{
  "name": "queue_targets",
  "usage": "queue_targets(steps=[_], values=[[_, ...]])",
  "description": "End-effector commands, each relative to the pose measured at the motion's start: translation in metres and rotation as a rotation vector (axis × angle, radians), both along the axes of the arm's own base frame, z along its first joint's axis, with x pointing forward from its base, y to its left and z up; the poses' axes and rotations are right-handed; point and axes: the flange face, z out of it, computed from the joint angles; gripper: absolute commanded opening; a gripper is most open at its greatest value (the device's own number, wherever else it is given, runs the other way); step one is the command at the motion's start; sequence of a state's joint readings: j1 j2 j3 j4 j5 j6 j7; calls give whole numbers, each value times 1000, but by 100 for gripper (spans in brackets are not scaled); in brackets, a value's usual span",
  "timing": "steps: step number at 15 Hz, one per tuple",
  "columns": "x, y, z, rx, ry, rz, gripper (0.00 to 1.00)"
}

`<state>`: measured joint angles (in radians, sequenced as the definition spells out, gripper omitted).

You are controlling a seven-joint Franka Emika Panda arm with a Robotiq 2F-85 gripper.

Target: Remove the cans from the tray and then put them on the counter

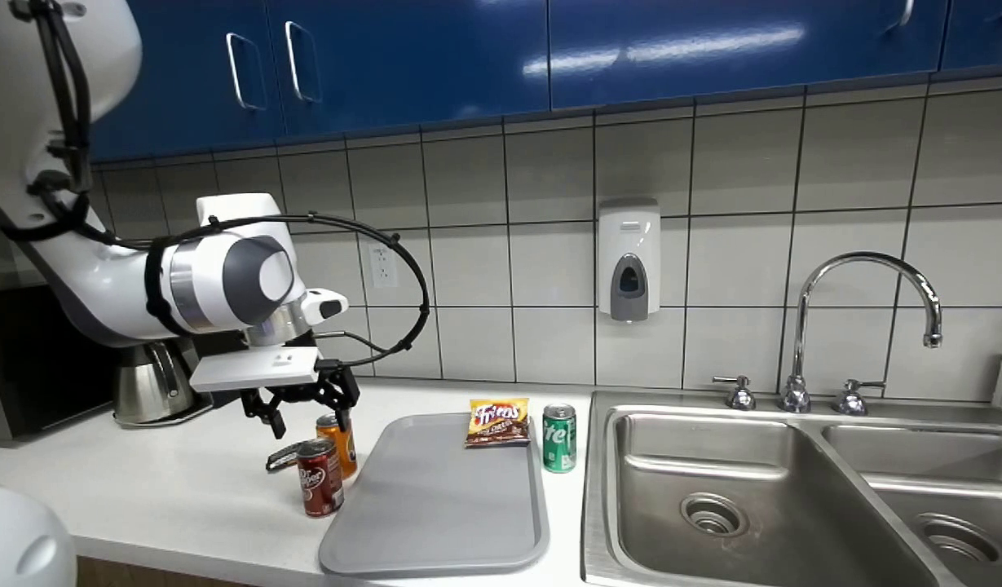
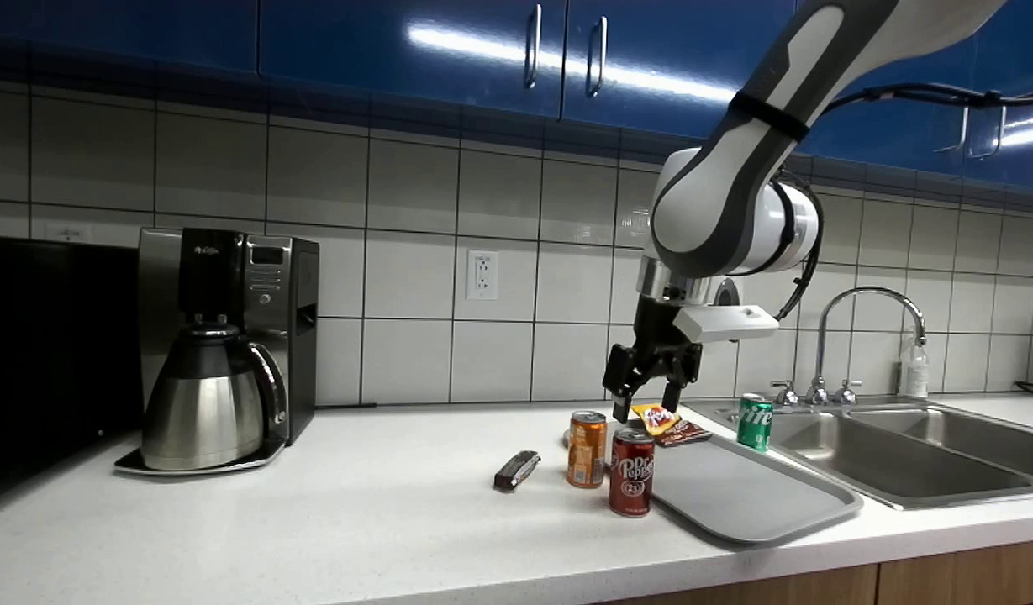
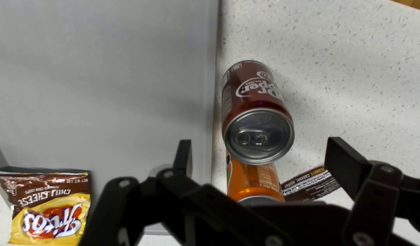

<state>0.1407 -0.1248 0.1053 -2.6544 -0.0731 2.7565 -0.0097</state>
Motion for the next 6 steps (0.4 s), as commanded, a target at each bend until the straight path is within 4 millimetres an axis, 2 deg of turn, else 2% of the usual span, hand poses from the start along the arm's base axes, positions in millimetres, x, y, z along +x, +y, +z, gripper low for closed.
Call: queue_targets(steps=[1,3,4,6], values=[[-22,-11,17,14,-35,-14,100],[-29,-16,22,22,-46,-30,100],[-14,-8,12,12,-20,-23,100],[-19,-11,16,16,-29,-33,100]])
